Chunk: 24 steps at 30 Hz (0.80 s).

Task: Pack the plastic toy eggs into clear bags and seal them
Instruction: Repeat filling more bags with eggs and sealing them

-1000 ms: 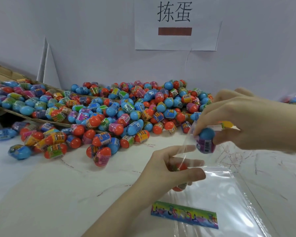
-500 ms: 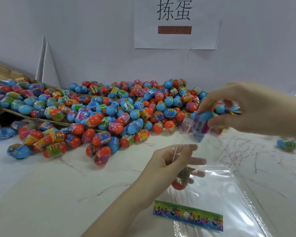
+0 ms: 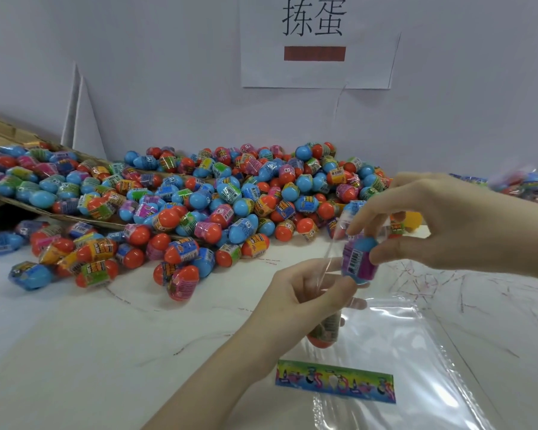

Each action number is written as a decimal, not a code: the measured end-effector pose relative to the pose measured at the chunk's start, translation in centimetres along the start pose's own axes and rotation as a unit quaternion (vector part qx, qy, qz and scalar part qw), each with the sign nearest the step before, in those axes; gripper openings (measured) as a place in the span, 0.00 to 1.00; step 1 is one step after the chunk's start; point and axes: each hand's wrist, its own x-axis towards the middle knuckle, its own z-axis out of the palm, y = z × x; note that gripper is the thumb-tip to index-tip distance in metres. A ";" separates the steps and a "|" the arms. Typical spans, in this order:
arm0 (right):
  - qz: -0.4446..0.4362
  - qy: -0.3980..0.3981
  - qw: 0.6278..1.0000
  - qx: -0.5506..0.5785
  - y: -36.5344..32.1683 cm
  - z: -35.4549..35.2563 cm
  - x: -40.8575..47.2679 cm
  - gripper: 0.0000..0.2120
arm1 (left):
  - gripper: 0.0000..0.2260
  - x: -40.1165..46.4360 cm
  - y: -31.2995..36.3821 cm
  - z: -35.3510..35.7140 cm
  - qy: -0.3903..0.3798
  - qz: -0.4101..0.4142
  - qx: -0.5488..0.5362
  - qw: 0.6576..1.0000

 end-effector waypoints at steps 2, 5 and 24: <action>0.000 -0.015 1.000 0.010 0.0 0.1 0.0 0.15 | 0.15 0.0 0.0 0.0 -0.001 -0.002 -0.001 1.000; 0.013 -0.076 0.996 0.036 0.1 0.2 0.1 0.13 | 0.15 0.0 0.0 0.0 -0.006 -0.001 0.004 1.000; -0.007 -0.050 0.997 0.065 0.2 0.5 0.2 0.10 | 0.18 0.1 0.0 0.1 0.006 -0.006 0.014 1.000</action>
